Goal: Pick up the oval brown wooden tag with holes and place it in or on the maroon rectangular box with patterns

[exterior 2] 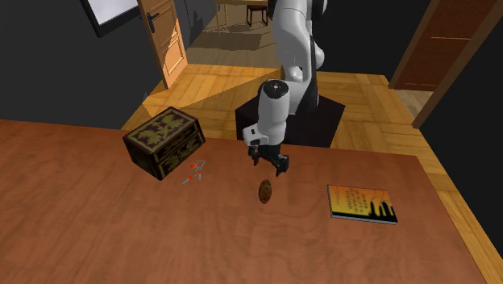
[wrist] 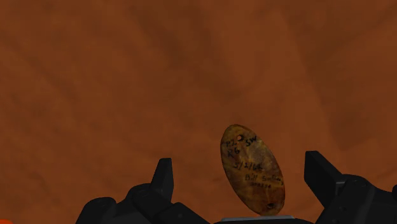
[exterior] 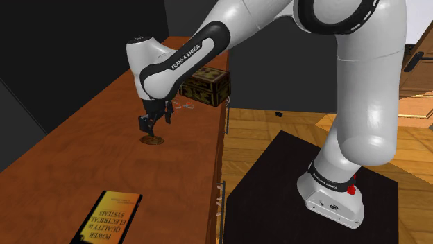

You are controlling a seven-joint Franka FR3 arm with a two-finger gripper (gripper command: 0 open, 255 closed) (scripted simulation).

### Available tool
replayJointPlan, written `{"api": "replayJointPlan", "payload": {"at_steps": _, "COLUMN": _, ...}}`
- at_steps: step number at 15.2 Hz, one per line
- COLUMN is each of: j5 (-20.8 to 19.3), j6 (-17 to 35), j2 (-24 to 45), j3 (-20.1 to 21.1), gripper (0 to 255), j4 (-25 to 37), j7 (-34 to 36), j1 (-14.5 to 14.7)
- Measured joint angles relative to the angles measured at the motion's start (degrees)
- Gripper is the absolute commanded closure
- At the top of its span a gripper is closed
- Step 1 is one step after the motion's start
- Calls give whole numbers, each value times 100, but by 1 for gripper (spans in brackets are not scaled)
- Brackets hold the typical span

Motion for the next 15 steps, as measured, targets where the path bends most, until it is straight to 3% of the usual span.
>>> {"api": "replayJointPlan", "payload": {"at_steps": 4, "j5": -275, "j6": 26, "j2": 803, "j3": -83, "gripper": 0, "j4": 820, "j7": 148, "j1": 251}}
{"api": "replayJointPlan", "payload": {"at_steps": 15, "j5": -409, "j6": 372, "j2": 1221, "j3": -171, "gripper": 0, "j4": 895, "j7": 217, "j1": 322}}
